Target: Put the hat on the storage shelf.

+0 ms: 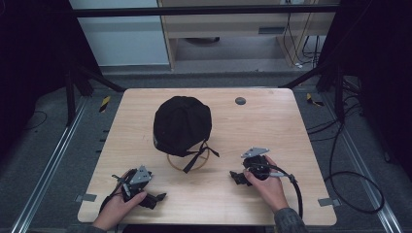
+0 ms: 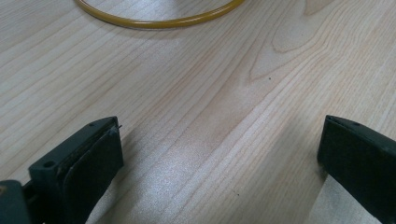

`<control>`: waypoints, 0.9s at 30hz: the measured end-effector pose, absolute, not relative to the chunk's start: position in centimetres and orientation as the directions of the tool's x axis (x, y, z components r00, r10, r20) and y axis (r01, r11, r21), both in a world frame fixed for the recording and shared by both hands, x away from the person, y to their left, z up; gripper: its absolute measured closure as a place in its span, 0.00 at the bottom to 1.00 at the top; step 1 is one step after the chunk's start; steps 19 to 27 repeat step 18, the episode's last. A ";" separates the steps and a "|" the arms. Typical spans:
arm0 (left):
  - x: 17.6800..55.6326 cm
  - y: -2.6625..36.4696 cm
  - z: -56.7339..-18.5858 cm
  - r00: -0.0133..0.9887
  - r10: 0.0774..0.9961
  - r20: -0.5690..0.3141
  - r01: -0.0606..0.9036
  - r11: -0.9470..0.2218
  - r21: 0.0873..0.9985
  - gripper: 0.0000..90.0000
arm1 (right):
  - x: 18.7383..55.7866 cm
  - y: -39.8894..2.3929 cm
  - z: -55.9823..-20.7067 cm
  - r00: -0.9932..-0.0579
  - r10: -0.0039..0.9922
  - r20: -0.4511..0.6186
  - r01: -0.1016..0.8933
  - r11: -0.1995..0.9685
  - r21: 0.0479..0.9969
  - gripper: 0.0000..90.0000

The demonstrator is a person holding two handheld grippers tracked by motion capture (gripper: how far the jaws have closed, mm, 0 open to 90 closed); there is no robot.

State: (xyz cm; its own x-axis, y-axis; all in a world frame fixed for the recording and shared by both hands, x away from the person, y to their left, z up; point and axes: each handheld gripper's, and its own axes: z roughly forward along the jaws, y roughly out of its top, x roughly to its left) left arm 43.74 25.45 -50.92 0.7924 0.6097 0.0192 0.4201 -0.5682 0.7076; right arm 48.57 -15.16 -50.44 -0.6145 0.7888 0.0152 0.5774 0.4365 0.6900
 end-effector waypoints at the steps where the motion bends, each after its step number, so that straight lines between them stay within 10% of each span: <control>1: 43.7 25.5 -50.9 0.792 0.610 0.019 0.420 -0.568 0.707 0.00 | 48.6 -15.1 -50.5 -0.612 0.791 0.010 0.575 0.436 0.692 0.11; 27: 43.8 25.4 -50.9 0.793 0.609 0.018 0.420 -0.569 0.707 0.00 | 48.2 -15.1 -51.2 -0.576 0.817 -0.007 0.555 0.397 0.731 0.06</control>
